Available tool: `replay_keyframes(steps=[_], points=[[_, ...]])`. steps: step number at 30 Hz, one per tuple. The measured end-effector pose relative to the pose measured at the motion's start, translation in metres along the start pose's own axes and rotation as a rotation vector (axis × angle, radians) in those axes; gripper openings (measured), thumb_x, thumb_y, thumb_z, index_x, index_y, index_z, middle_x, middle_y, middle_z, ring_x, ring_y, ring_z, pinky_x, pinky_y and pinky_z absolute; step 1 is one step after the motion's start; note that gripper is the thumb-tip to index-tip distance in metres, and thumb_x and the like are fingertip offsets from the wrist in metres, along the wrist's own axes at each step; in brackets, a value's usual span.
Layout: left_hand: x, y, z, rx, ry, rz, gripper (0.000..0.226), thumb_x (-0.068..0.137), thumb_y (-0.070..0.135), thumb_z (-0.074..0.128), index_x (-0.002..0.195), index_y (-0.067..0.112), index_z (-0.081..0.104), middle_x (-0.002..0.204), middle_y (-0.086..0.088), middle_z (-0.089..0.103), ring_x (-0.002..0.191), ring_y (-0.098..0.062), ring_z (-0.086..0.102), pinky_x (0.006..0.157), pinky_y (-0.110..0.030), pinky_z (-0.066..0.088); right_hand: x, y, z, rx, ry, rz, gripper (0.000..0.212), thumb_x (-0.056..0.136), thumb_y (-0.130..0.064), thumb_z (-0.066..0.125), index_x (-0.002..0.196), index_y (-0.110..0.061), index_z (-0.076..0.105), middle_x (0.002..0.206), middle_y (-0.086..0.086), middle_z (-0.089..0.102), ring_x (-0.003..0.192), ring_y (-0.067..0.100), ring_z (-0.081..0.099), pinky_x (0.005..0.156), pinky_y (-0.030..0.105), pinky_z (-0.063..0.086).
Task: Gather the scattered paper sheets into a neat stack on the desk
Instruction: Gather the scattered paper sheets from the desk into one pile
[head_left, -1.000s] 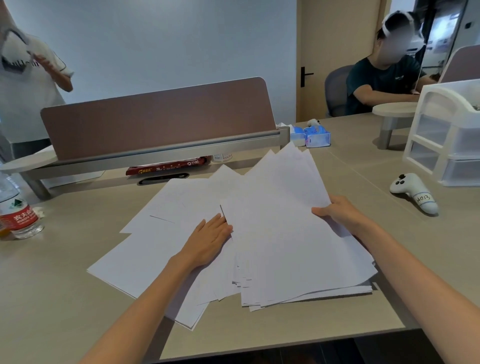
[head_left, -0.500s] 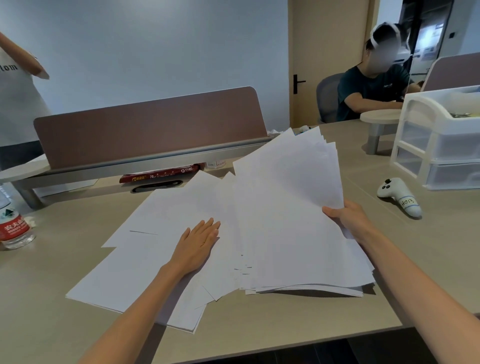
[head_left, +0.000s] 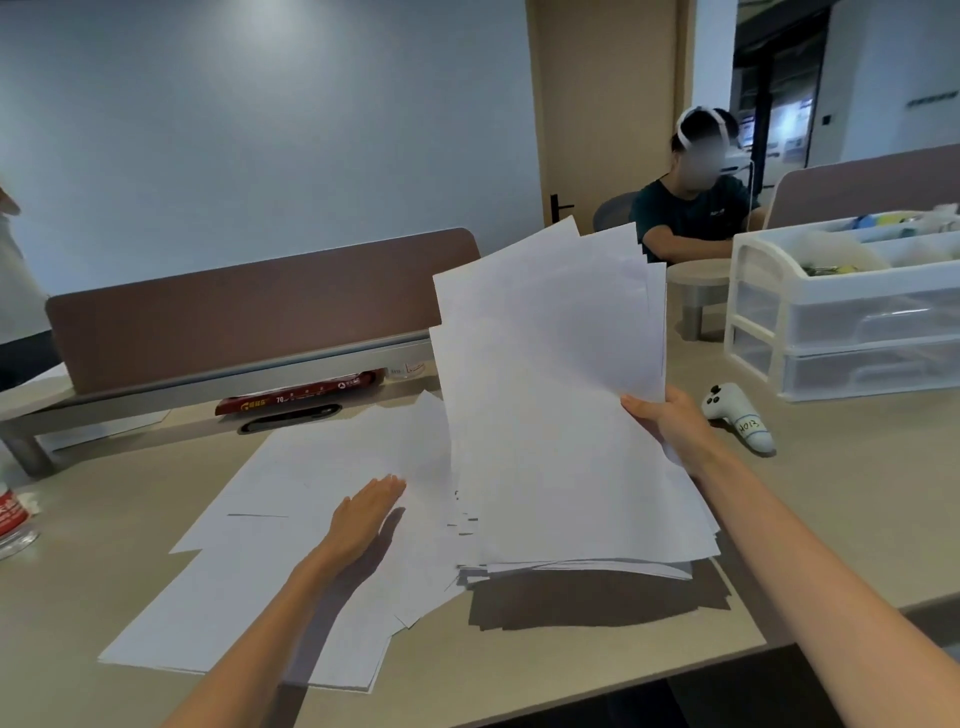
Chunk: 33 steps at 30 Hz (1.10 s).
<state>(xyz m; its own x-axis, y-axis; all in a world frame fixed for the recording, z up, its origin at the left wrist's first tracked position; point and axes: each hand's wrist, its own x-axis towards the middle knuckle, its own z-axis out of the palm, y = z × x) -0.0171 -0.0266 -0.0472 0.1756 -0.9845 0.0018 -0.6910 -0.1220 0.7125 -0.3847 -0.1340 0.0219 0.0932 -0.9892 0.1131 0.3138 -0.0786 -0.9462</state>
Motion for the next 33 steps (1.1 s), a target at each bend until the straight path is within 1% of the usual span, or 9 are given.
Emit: replay_keyframes(steps=[2, 10, 13, 15, 17, 22, 26, 30, 33], points=[[-0.005, 0.022, -0.008, -0.296, 0.082, -0.001, 0.078, 0.084, 0.071, 0.031, 0.147, 0.024, 0.032, 0.160, 0.000, 0.018, 0.148, -0.025, 0.017, 0.119, -0.042, 0.010, -0.001, -0.007, 0.004, -0.004, -0.022, -0.012, 0.039, 0.089, 0.003, 0.058, 0.127, 0.000, 0.055, 0.121, 0.016, 0.063, 0.102, 0.027, 0.064, 0.087, 0.026, 0.055], [-0.014, 0.133, -0.066, -0.678, -0.038, 0.064, 0.071, 0.085, 0.066, 0.039, 0.134, 0.017, 0.051, 0.133, 0.003, 0.060, 0.134, -0.020, 0.046, 0.117, -0.040, 0.026, -0.008, -0.044, 0.030, -0.017, -0.042, -0.119, 0.030, 0.089, -0.002, 0.061, 0.117, -0.008, 0.056, 0.110, 0.011, 0.065, 0.106, 0.032, 0.062, 0.096, 0.041, 0.050], [-0.017, 0.169, -0.069, -0.665, -0.068, 0.122, 0.062, 0.097, 0.048, 0.044, 0.139, 0.002, 0.046, 0.141, -0.015, 0.051, 0.133, -0.034, 0.044, 0.110, -0.042, 0.034, -0.009, -0.059, 0.040, -0.015, -0.048, -0.153, 0.028, 0.089, -0.003, 0.061, 0.115, -0.009, 0.057, 0.110, 0.010, 0.065, 0.104, 0.032, 0.062, 0.091, 0.038, 0.054], [-0.013, 0.181, -0.072, -0.681, -0.118, 0.149, 0.035, 0.098, 0.034, 0.049, 0.121, 0.009, 0.058, 0.119, 0.002, 0.069, 0.108, -0.019, 0.066, 0.091, -0.033, 0.051, -0.010, -0.068, 0.046, -0.025, -0.055, -0.174, 0.030, 0.089, -0.005, 0.062, 0.118, -0.008, 0.056, 0.112, 0.011, 0.065, 0.102, 0.030, 0.063, 0.082, 0.032, 0.058], [-0.008, 0.186, -0.075, -0.709, -0.132, 0.132, 0.015, 0.095, 0.026, 0.056, 0.108, 0.019, 0.061, 0.102, 0.010, 0.071, 0.094, -0.007, 0.069, 0.079, -0.025, 0.050, -0.011, -0.074, 0.051, -0.036, -0.066, -0.186, 0.031, 0.090, -0.007, 0.062, 0.121, -0.008, 0.056, 0.115, 0.012, 0.064, 0.102, 0.031, 0.064, 0.079, 0.032, 0.058], [-0.019, 0.186, -0.081, -0.757, -0.090, 0.099, 0.039, 0.095, 0.027, 0.056, 0.132, 0.017, 0.049, 0.109, 0.016, 0.062, 0.085, 0.003, 0.060, 0.065, -0.016, 0.047, -0.016, -0.082, 0.066, -0.018, -0.114, -0.187, 0.028, 0.090, -0.007, 0.061, 0.118, -0.010, 0.056, 0.114, 0.011, 0.065, 0.100, 0.029, 0.065, 0.087, 0.039, 0.055], [-0.028, 0.174, -0.088, -0.797, -0.147, 0.058, 0.054, 0.097, 0.038, 0.048, 0.147, 0.023, 0.036, 0.149, 0.015, 0.037, 0.127, -0.005, 0.041, 0.090, -0.023, 0.033, -0.020, -0.076, 0.086, 0.014, -0.193, -0.178, 0.026, 0.090, -0.002, 0.059, 0.113, -0.013, 0.059, 0.115, 0.010, 0.066, 0.103, 0.027, 0.064, 0.092, 0.037, 0.053], [-0.040, 0.154, -0.097, -0.792, -0.103, 0.039, 0.055, 0.098, 0.037, 0.048, 0.148, 0.020, 0.034, 0.153, 0.011, 0.035, 0.118, 0.000, 0.036, 0.074, -0.015, 0.041, -0.019, -0.056, 0.110, 0.042, -0.239, -0.140, 0.028, 0.091, 0.002, 0.056, 0.116, -0.010, 0.057, 0.107, 0.004, 0.067, 0.099, 0.021, 0.064, 0.087, 0.025, 0.055], [-0.040, 0.129, -0.103, -0.800, -0.078, 0.013, 0.052, 0.096, 0.034, 0.051, 0.145, 0.019, 0.040, 0.143, 0.016, 0.042, 0.132, 0.000, 0.033, 0.093, -0.020, 0.027, -0.016, -0.032, 0.124, 0.057, -0.284, -0.067, 0.033, 0.091, 0.005, 0.054, 0.121, -0.006, 0.055, 0.106, 0.002, 0.068, 0.091, 0.013, 0.068, 0.074, 0.017, 0.056]])
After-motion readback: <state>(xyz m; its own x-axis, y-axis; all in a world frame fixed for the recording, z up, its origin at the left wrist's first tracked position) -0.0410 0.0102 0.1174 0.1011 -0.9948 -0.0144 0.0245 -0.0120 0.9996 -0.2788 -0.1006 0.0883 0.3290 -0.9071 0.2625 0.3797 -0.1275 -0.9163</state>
